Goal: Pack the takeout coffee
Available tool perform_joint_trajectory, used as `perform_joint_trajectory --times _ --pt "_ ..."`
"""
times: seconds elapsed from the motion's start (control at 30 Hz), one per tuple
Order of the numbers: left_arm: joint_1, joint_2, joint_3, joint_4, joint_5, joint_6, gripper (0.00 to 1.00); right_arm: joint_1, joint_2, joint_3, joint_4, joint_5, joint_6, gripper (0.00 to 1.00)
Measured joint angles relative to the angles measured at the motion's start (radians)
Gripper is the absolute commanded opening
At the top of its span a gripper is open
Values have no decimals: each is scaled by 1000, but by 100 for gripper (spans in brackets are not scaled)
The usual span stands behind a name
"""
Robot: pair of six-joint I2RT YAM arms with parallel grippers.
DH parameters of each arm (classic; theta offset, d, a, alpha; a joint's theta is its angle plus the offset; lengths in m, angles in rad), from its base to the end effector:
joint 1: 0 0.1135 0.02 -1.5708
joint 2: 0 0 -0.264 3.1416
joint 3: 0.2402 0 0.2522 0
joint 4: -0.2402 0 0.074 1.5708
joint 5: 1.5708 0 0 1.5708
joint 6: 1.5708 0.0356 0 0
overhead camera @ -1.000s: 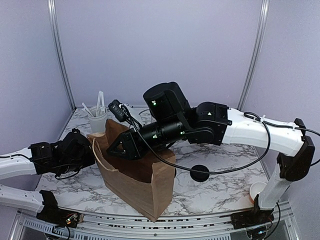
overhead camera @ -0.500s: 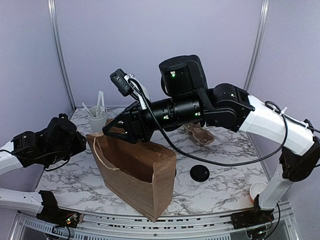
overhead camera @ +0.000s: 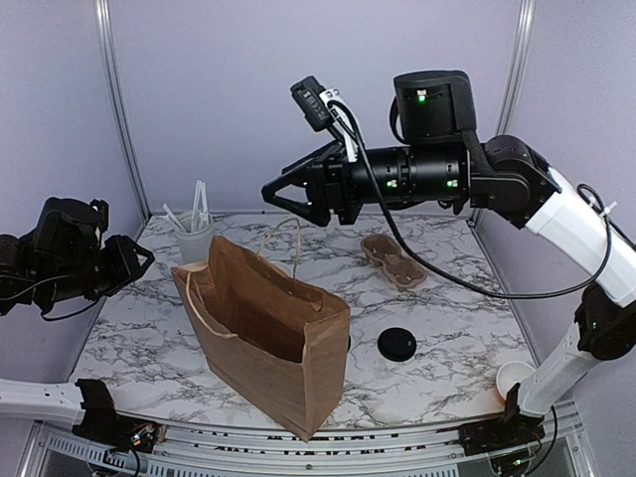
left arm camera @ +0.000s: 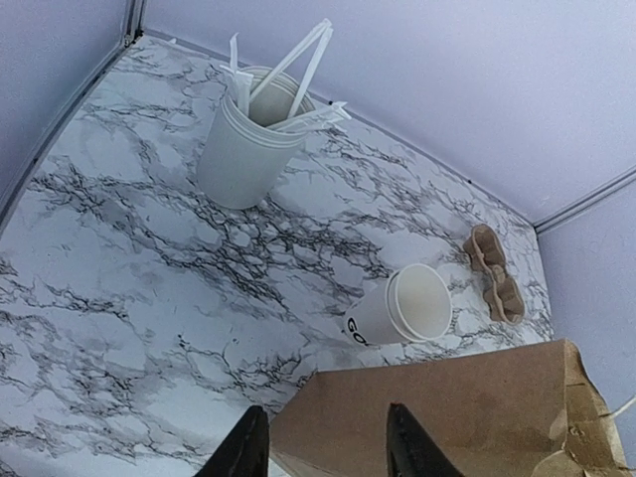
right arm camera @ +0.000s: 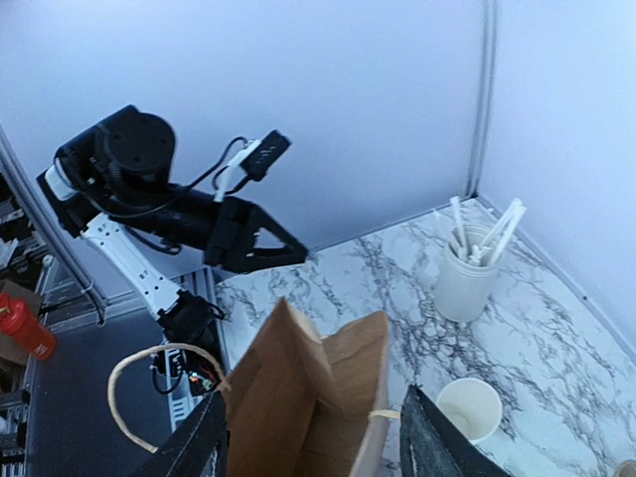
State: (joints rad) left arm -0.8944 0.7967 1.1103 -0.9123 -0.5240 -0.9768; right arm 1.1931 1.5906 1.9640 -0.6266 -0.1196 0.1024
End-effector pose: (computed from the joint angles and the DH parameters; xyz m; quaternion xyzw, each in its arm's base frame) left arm 0.0994 -0.0953 0.3758 -0.1561 0.8483 -0.2273 0.4521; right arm 0.1204 0.3151 0.4953 -0.4407 0.6558 0.4064 0.4588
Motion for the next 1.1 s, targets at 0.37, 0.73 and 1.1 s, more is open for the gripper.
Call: perform_joint_trajectory --times 0.37,0.73,1.1 --pt "0 0 82 -115 297 -123 47 -320 -195 -378 103 -48 1 59" --pt "-21 42 200 -143 437 -197 48 -520 -182 -675 196 -159 44 59" --pt "-135 192 290 -177 393 -256 47 -525 -177 -749 247 -178 51 59"
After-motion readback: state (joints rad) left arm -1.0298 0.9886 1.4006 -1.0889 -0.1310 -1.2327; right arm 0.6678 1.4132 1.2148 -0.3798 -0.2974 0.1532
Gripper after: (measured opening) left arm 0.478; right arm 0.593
